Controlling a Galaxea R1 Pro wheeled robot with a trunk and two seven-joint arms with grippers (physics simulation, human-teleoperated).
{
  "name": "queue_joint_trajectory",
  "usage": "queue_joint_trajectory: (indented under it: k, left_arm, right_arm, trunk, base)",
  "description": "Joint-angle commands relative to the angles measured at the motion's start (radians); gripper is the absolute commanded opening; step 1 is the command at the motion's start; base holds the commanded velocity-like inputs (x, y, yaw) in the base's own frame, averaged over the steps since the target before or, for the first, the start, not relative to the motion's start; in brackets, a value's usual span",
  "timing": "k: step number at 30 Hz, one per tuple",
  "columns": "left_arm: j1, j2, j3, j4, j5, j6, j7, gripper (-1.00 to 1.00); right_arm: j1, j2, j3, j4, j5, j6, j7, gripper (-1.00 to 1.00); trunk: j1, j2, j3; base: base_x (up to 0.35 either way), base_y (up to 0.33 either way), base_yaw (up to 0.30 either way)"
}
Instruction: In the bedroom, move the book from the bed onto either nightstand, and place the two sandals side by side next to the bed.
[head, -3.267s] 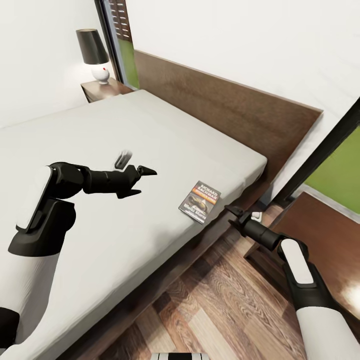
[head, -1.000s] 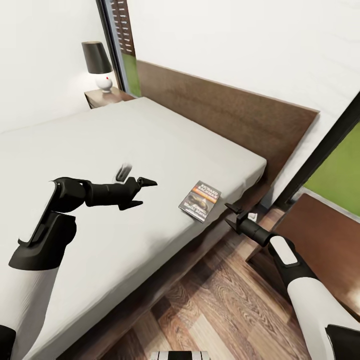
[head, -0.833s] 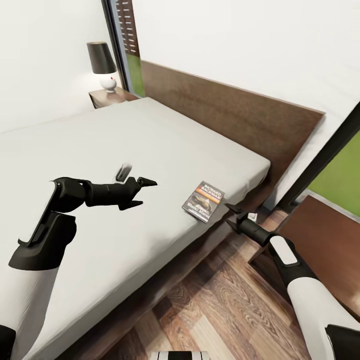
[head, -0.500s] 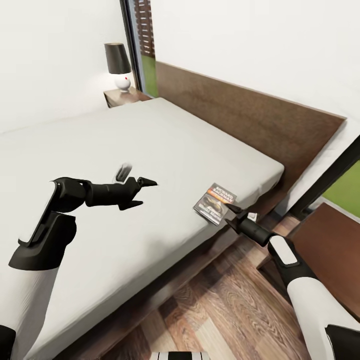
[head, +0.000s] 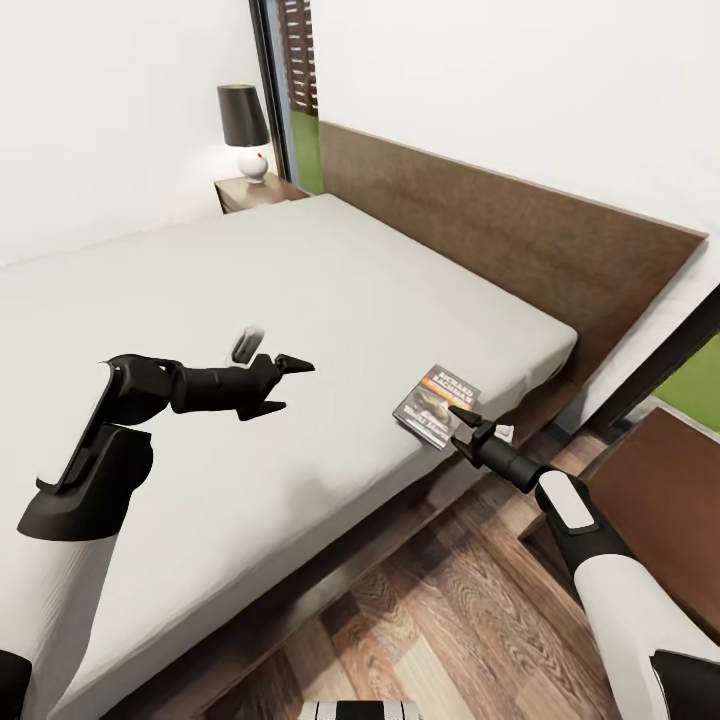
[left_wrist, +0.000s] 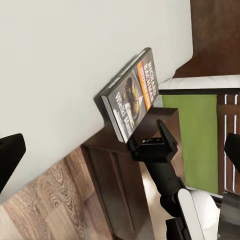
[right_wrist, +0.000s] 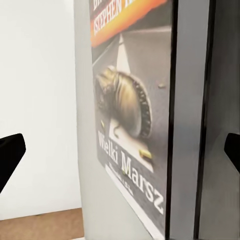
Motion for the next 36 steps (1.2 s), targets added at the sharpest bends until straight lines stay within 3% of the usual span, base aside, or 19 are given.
queue_joint_trajectory:
  k: [1, 36]
  left_arm:
    - [-0.001, 0.0, 0.0, -0.001, 0.009, 0.0, 0.01, 1.0]
    - [-0.001, 0.0, -0.001, -0.001, 0.009, 0.0, 0.006, 1.0]
  right_arm:
    - [-0.001, 0.0, -0.003, 0.0, -0.002, 0.007, 0.001, 1.0]
    - [0.0, 0.004, -0.001, -0.004, -0.002, -0.001, -0.001, 1.0]
  trunk:
    - [0.004, -0.008, -0.004]
    - [0.015, -0.029, -0.013]
  base:
    - [0.0, 0.0, 0.008]
    - [0.0, 0.0, 0.021]
